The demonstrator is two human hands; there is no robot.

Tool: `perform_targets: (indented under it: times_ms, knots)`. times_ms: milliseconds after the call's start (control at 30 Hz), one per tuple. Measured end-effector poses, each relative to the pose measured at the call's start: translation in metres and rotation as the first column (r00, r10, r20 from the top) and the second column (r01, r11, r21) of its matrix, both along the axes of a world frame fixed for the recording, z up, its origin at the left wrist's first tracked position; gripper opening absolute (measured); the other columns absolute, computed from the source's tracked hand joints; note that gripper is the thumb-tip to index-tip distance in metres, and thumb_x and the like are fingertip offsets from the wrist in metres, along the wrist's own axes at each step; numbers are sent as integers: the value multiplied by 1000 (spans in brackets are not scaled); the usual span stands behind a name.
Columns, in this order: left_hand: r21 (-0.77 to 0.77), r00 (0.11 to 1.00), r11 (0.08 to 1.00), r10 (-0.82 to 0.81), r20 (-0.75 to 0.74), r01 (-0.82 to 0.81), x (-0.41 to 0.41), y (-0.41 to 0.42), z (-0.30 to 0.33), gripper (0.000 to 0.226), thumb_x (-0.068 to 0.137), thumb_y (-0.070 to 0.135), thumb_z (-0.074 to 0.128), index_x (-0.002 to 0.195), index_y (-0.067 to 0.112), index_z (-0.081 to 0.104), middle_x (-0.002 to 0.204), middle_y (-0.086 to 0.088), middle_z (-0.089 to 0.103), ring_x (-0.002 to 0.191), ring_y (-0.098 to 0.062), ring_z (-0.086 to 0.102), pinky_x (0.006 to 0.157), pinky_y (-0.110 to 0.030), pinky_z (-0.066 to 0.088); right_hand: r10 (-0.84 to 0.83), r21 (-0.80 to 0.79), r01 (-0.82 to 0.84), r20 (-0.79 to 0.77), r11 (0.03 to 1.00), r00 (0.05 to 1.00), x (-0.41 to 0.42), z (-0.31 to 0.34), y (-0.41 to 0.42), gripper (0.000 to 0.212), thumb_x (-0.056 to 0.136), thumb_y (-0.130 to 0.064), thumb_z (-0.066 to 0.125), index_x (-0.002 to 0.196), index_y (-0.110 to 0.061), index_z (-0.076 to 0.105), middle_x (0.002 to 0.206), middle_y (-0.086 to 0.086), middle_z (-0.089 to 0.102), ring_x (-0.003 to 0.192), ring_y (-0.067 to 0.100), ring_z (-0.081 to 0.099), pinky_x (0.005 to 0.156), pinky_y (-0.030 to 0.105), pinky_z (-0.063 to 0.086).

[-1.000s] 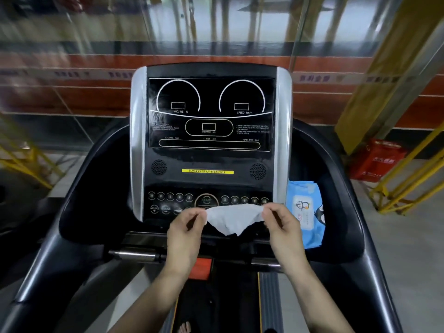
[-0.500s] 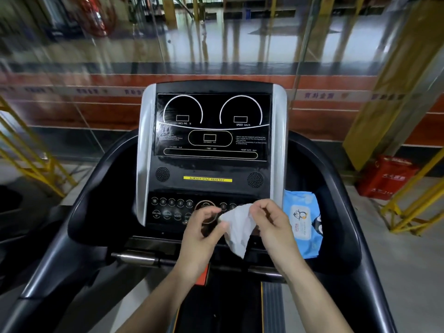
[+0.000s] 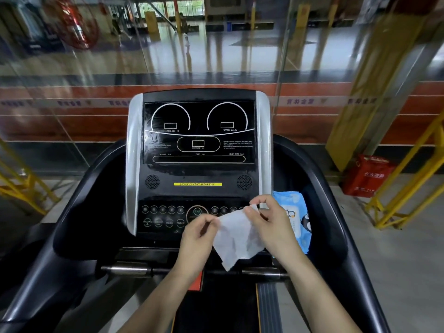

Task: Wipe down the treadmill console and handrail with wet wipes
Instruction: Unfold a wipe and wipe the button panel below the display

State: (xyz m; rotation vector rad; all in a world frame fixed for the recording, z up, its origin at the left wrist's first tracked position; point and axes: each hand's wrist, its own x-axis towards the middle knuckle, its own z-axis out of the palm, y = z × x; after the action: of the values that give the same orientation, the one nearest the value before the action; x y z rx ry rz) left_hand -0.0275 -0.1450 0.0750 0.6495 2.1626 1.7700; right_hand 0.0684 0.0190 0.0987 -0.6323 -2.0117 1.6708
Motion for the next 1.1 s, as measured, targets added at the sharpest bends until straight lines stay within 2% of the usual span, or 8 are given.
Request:
perform_targets:
  times_ms: [133,267,400,500,667,833,967,1100]
  knots:
    - [-3,993,998,-66,96,66,-5,2,1,21,106,16,58,89,13,70,82,14,69,81,-2,61,77,-14,47,42,19,-43,60,999,997,1,-8,8,20,104,-22,58,114,-36,47,76,-1,57,72,15,54,68,34,46]
    - [-63,985,997,-25,171,36,-19,0,-7,11,105,23,61,108,26,71,114,1,71,95,-11,65,87,-28,52,4,58,-8,66,998,998,0,-10,10,19,103,-14,56,102,-33,51,82,5,62,68,15,50,63,30,43]
    - [6,938,998,-68,340,70,-29,-6,-2,12,106,18,59,110,27,65,109,-22,67,76,-19,63,68,-35,55,62,117,-75,112,990,992,-2,-7,12,29,102,-11,59,90,-36,67,96,2,67,80,9,63,74,21,49]
    - [-13,930,996,-80,358,91,-35,-12,4,18,108,23,56,101,23,72,93,-5,69,65,-11,56,62,-29,41,164,148,-190,173,971,971,-1,-4,11,25,90,-14,77,96,-38,71,116,-6,59,95,-4,62,82,8,44]
    - [0,897,982,-172,408,189,-40,-15,16,23,89,26,83,111,23,79,114,4,77,101,-13,72,84,-28,48,193,307,-253,215,917,957,-6,-3,7,40,81,-7,82,106,-35,71,129,-19,45,118,-10,49,92,-1,31]
    - [-133,977,975,-158,141,177,-39,-8,14,23,80,1,87,95,18,82,126,5,64,84,3,72,79,-12,52,170,458,-244,198,854,965,-10,-9,5,40,83,-5,78,111,-32,71,138,-31,33,125,-18,40,101,2,31]
    - [-267,977,958,-151,-151,107,-46,-10,12,18,87,16,83,82,34,81,124,12,60,90,11,63,89,-13,48,132,482,-223,217,847,967,-11,-15,2,15,85,-31,85,92,-40,76,129,-34,37,123,-6,47,107,18,40]
    - [-243,965,958,-195,-174,150,-48,-11,13,13,88,25,82,80,34,78,112,15,67,91,7,62,84,-12,43,-106,703,-139,293,698,950,-6,-11,-2,9,90,-49,75,85,-42,78,149,-27,34,141,7,26,111,33,23]
